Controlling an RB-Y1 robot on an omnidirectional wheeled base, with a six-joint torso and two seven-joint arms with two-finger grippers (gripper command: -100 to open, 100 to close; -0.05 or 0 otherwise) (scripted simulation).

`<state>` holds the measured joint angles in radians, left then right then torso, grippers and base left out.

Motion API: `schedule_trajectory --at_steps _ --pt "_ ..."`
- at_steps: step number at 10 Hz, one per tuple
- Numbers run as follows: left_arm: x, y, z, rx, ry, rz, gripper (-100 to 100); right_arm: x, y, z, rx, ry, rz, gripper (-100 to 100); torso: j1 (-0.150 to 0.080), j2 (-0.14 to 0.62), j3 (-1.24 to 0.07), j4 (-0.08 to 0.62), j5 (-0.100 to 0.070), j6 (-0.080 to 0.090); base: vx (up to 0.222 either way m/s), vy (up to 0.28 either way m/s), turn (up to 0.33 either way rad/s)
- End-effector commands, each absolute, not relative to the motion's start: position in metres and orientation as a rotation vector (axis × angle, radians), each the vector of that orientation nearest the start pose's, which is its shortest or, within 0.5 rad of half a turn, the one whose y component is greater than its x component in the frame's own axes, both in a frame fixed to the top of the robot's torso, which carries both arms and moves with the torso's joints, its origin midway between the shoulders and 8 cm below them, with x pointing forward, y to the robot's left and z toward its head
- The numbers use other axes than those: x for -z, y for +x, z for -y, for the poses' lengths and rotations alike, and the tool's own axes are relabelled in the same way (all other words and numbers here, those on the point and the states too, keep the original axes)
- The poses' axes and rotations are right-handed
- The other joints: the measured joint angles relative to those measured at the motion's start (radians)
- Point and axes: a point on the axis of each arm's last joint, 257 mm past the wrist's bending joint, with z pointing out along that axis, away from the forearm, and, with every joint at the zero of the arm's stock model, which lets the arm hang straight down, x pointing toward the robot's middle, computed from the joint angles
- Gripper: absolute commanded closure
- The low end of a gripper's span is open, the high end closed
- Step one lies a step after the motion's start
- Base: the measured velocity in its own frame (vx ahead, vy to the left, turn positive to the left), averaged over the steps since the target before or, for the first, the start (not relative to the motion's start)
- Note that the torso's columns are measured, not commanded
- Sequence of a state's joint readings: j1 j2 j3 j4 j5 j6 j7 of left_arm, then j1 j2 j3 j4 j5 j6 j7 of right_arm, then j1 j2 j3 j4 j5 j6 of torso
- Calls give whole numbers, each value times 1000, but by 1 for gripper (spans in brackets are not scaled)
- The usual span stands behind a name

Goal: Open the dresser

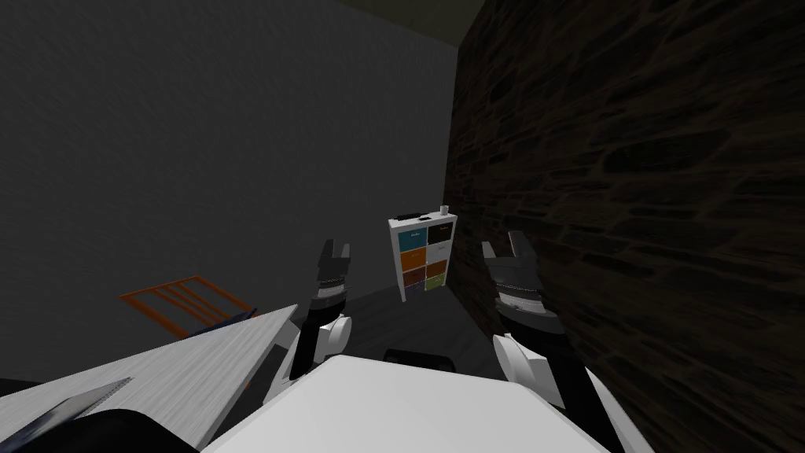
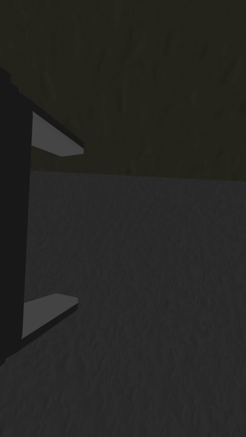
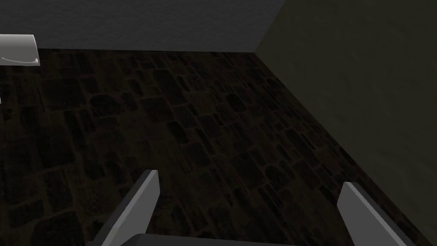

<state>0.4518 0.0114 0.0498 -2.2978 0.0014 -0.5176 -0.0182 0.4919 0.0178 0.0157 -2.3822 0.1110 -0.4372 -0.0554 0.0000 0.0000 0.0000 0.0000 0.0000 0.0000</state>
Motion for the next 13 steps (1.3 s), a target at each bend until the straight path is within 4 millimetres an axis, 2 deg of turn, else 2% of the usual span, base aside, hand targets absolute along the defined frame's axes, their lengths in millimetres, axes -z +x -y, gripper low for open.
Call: schedule_trajectory --at_steps 1,9,10,11,13 --pt "-52 337 -287 1271 -574 -565 0 -60 336 261 -1306 589 -613 0 0 40 -82 41 0 0 0 0 0" --pt "-52 337 -287 1271 -573 -565 0 -60 335 261 -1306 589 -612 0 0 618 -1234 617 0 0 0 0 0" --pt "-52 337 -287 1271 -573 -565 0 -57 340 252 -1294 548 -661 -100 0 691 -1382 691 0 0 11 3 -39" --pt "-52 337 -287 1271 -574 -565 0 -55 345 245 -1281 518 -696 -100 0 725 -1451 724 0 0 12 7 -62" --pt "-52 337 -287 1271 -574 -566 0 -48 359 230 -1236 449 -768 -100 0 736 -1475 737 0 0 21 11 -77"
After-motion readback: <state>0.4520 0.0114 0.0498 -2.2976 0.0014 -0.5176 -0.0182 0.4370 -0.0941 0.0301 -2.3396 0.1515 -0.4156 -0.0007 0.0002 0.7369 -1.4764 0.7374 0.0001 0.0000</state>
